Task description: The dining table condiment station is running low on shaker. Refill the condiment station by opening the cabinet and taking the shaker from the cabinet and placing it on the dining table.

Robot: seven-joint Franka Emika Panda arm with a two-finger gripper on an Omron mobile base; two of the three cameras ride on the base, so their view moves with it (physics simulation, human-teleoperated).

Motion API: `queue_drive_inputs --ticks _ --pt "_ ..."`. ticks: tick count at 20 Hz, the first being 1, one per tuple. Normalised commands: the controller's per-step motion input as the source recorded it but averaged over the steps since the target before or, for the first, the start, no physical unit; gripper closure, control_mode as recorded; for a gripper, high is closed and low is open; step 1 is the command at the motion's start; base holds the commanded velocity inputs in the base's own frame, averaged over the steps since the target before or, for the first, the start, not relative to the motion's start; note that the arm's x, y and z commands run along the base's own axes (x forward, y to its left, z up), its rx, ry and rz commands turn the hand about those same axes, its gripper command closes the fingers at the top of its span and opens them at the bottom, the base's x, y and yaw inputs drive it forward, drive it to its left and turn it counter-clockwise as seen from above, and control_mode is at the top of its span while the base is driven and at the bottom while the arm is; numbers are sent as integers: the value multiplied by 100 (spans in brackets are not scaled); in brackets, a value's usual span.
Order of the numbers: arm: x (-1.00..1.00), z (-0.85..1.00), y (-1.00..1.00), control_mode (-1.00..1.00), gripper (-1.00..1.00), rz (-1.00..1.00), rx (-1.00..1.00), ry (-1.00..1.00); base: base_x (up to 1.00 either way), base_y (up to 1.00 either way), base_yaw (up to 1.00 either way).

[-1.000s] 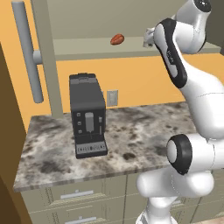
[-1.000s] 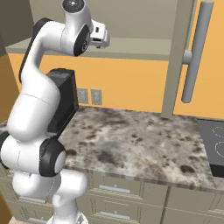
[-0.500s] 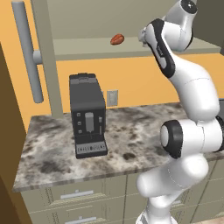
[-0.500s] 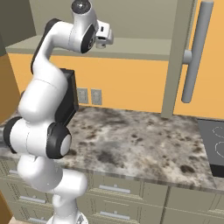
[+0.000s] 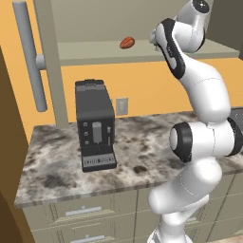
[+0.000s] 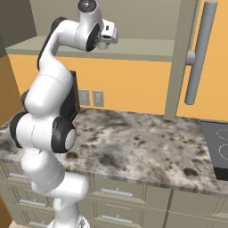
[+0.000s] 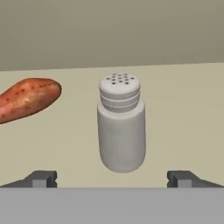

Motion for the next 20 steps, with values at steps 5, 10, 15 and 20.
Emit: queue_drive_inputs --ticks 5,10,15,20 --pt "28 -2 0 -100 -100 0 0 0 0 0 0" --pt "31 -1 0 -100 -100 0 0 0 0 0 0" --pt "14 0 -9 -100 -100 0 0 0 0 0 0" --pt "1 0 -10 -100 100 0 0 0 0 0 0"
